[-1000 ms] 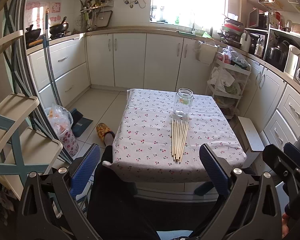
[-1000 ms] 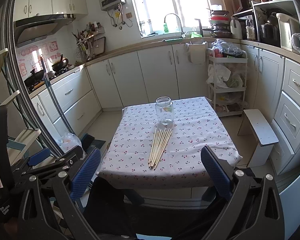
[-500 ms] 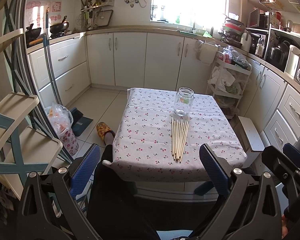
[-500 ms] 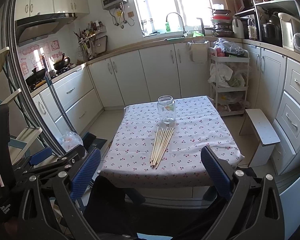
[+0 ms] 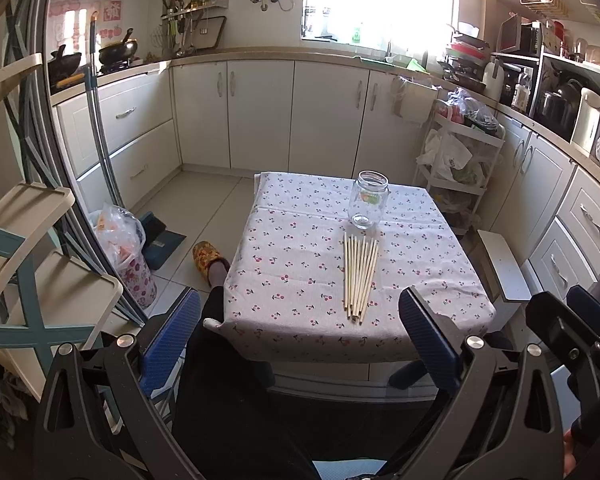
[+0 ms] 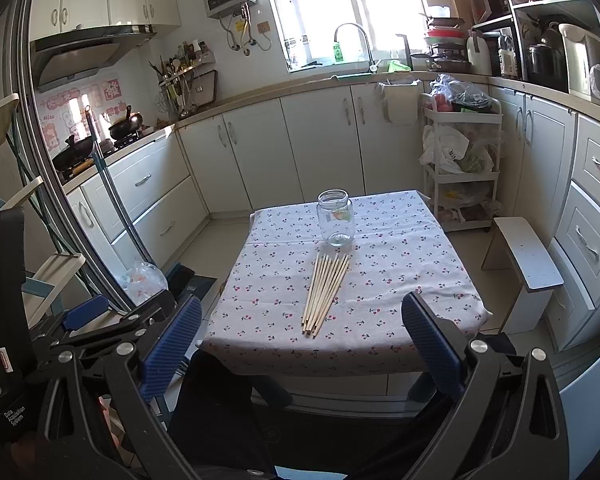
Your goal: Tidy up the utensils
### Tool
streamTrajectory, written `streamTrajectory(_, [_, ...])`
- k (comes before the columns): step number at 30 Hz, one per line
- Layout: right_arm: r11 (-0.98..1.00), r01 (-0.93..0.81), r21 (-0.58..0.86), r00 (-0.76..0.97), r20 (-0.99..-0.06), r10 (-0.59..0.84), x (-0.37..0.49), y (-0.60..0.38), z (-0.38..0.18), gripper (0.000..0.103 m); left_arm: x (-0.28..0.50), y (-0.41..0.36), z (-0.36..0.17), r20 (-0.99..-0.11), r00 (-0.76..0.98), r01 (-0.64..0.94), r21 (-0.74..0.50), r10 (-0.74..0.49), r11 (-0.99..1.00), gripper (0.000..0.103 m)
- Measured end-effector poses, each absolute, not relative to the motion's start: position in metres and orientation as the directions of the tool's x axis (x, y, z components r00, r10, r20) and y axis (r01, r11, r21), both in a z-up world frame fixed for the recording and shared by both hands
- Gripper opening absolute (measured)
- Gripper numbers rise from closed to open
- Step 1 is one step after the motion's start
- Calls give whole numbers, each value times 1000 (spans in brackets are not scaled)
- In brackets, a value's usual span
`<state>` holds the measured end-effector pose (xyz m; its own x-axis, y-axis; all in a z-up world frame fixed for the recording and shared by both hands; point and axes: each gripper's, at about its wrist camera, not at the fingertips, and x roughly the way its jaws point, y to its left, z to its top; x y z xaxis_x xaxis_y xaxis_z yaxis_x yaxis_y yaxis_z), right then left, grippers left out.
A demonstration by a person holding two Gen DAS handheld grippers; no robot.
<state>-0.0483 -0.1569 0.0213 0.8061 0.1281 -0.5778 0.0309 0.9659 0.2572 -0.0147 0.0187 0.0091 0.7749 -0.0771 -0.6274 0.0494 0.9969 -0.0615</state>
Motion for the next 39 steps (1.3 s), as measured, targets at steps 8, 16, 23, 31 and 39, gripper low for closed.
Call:
streamTrajectory(8, [961,21,275,789,-594,153,-25,-165,6,96,14,10,-3,-664,744,40,-58,-69,998,95])
streamTrajectory(16, [934,18,356,723,-650,234,26,-180,-38,94,61,9,-32,-715,697,8,-68,-54,998,95])
streamTrajectory(23, [916,57,398,632,-725,276,88,-192,-91,52,106,7,-57,-748,660,10,-79,-65,997,95])
streamTrajectory(31, [921,106,375,547,-795,261,177,-197,-165,22,155,5,-82,-786,614,-2,-103,-80,995,95])
streamTrajectory(39, [956,103,276,509,-840,188,230,-190,-201,18,193,2,-107,-812,579,-2,-102,-82,995,95])
